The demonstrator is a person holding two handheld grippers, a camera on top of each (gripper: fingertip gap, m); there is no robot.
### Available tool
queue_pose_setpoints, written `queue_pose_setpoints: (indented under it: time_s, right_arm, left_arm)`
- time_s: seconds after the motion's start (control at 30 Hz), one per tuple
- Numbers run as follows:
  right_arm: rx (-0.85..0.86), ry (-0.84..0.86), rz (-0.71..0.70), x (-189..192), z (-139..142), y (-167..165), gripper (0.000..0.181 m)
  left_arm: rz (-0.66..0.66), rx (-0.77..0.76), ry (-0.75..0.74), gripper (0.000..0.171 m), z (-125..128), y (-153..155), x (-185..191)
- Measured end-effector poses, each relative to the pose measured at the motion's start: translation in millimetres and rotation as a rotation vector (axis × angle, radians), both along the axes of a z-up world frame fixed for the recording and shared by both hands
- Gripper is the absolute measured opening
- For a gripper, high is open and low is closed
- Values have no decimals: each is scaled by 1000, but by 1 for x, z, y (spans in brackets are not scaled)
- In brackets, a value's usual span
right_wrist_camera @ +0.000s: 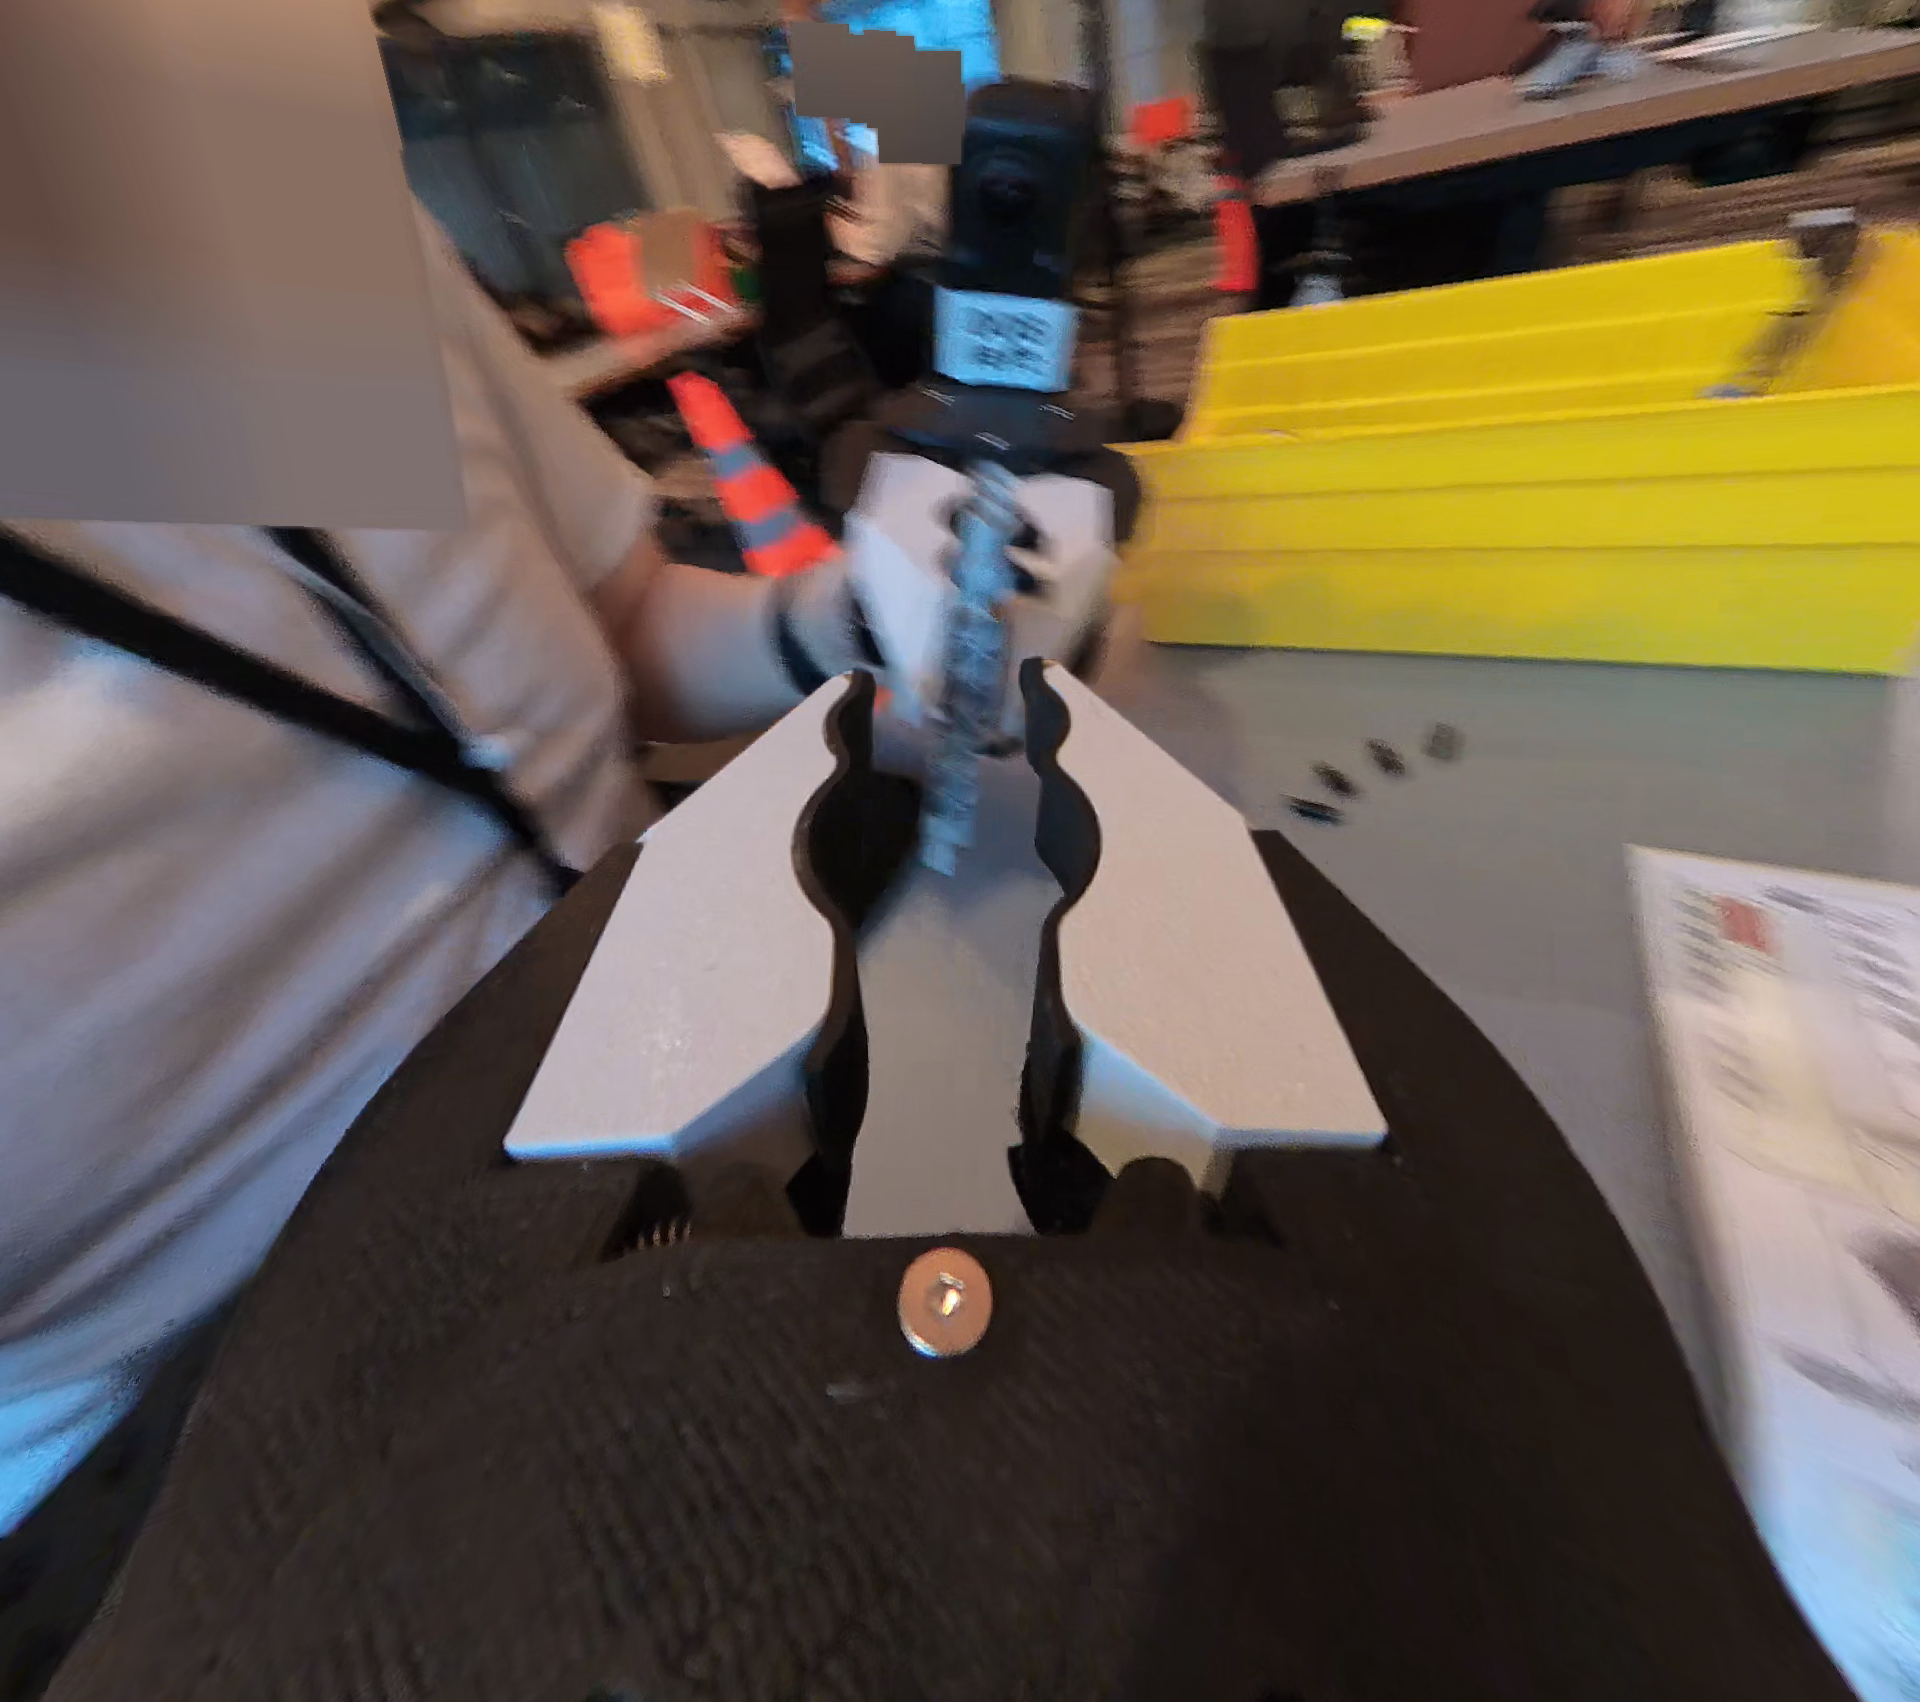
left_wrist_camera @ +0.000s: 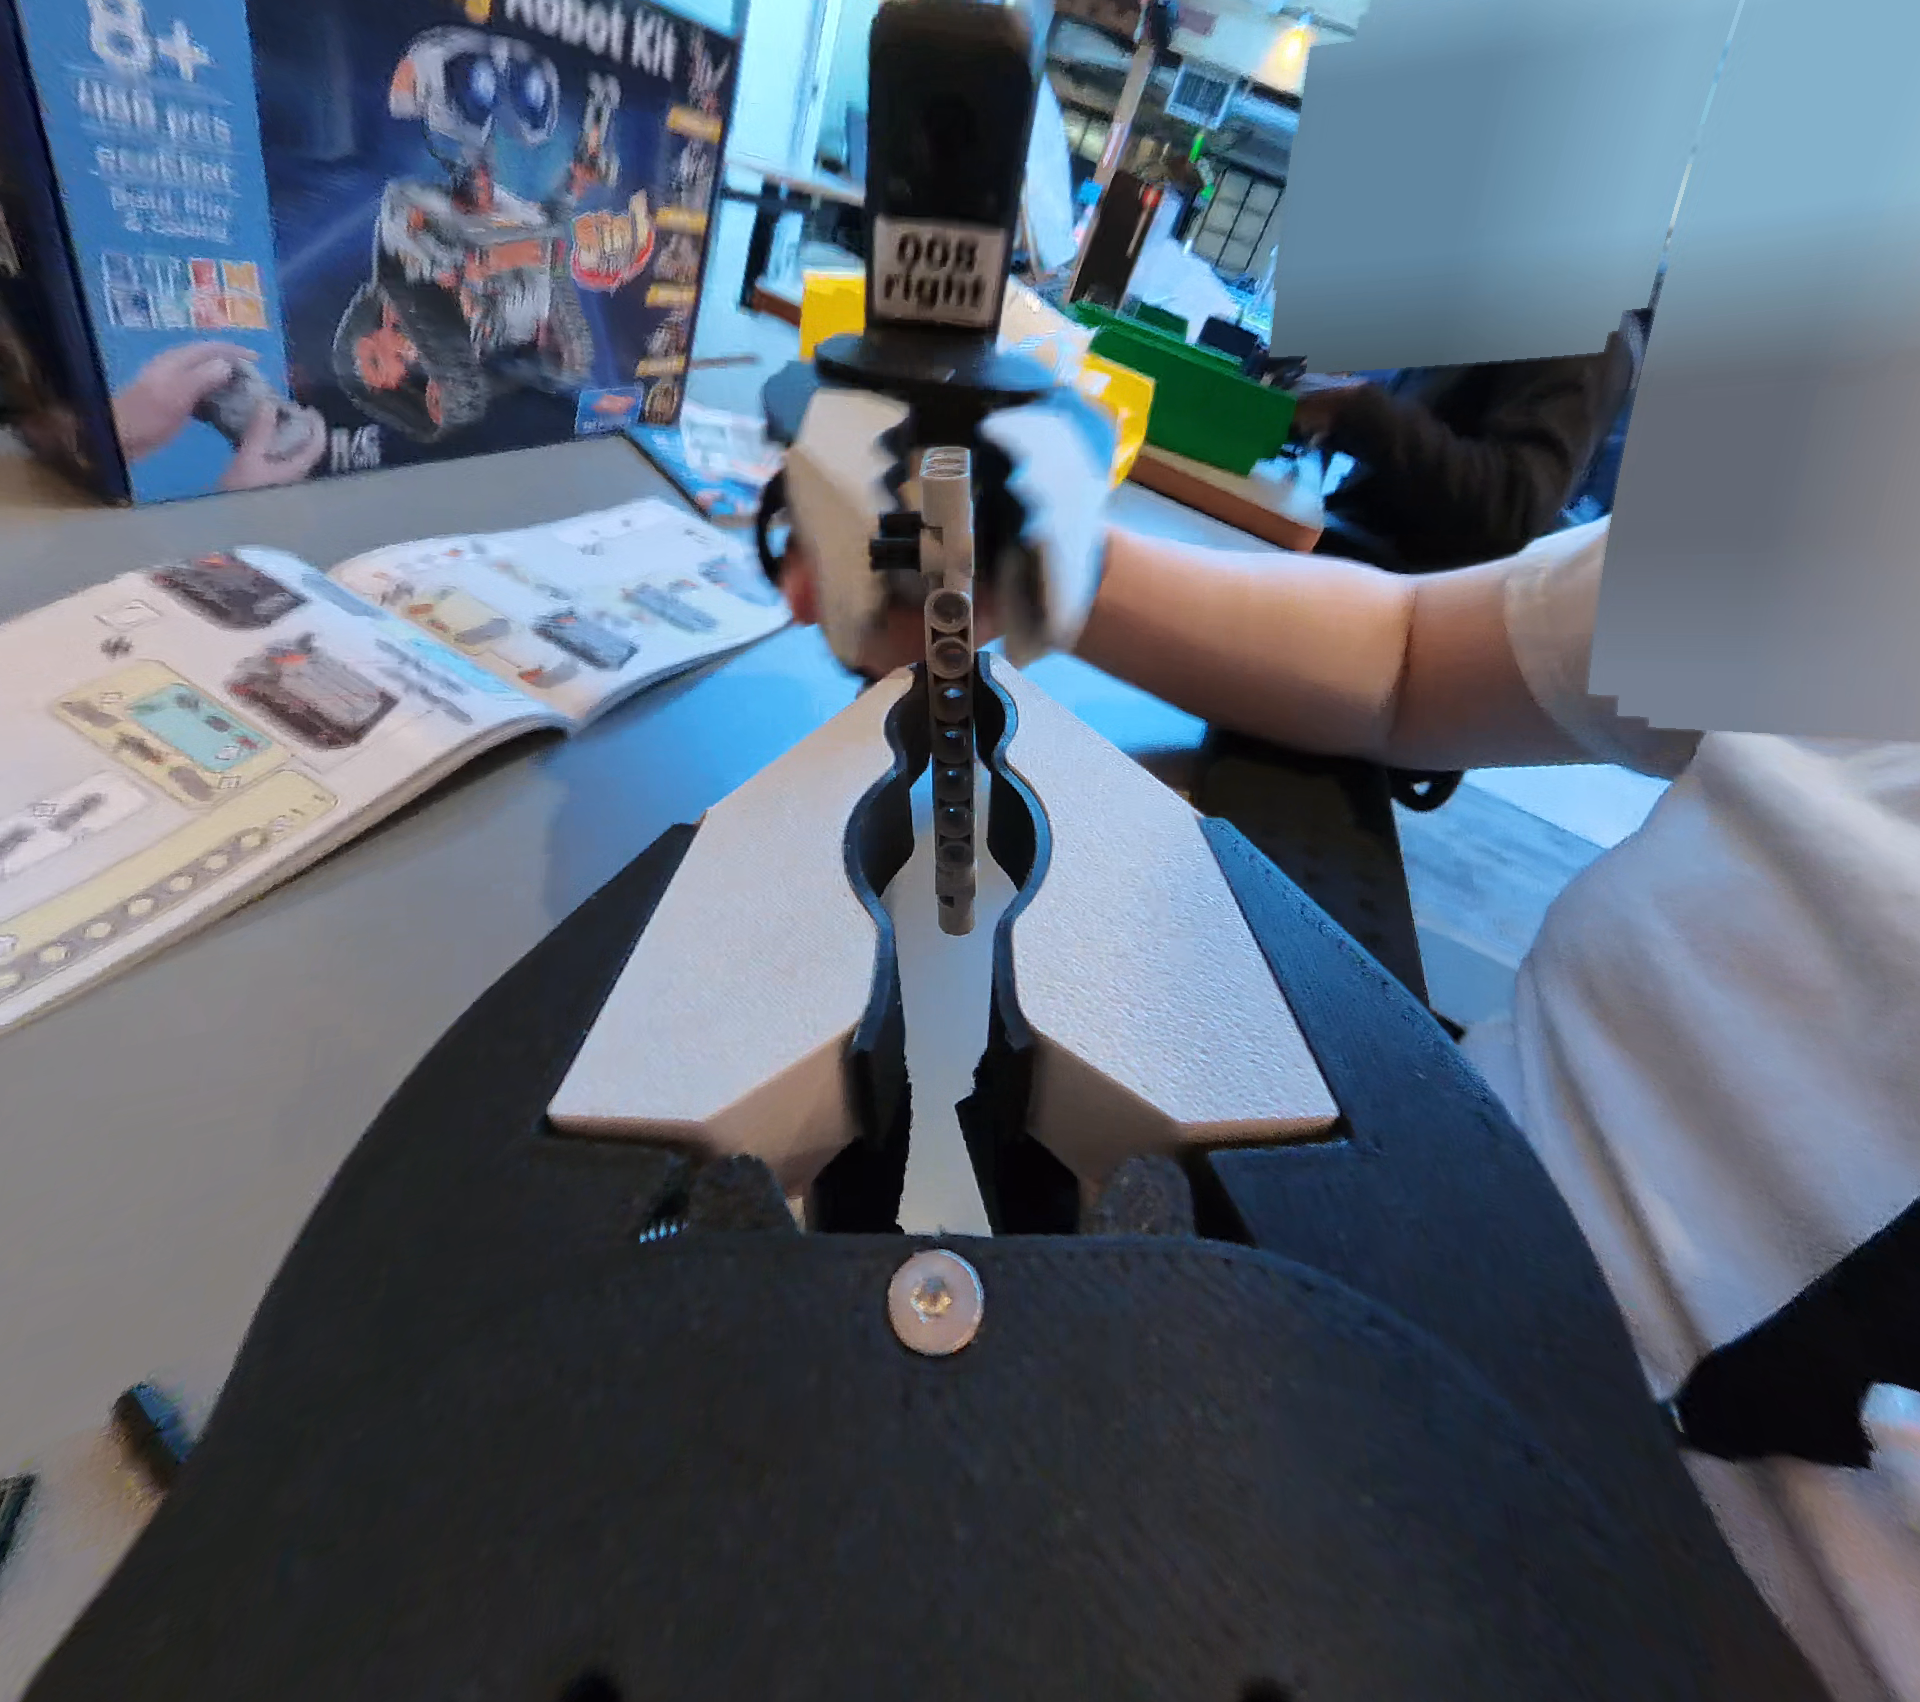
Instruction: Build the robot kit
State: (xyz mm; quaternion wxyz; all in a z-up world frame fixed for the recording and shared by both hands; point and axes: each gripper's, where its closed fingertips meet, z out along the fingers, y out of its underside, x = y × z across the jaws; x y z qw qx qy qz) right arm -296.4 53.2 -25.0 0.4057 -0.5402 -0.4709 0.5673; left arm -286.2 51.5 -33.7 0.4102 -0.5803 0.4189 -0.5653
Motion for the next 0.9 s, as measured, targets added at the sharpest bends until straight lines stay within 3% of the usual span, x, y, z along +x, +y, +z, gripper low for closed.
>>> queue_pose_setpoints:
  time_s: [0.13,0.3,0.43,0.73,0.8,0.9]
  right_arm:
    - [-92,58,-26,-3,10,6,28]
    - [-163,45,-83,-13,-7,16,34]
    - [-274,82,-68,-9,-6,21,18]
    - [-446,167,32,-11,-5,17,7]
    - [-456,220,58,-6,3,16,6]
    - [-506,338,86,5,19,19,6]
  left_arm:
    - [27,32,26,5,-4,2,-1]
    - [21,10,34,5,-5,2,0]
    - [40,-22,60,5,-8,7,-3]
    - [6,-147,65,5,-9,8,3]
    - [-6,-167,26,8,-2,5,5]
    - [1,-175,26,26,0,4,8]
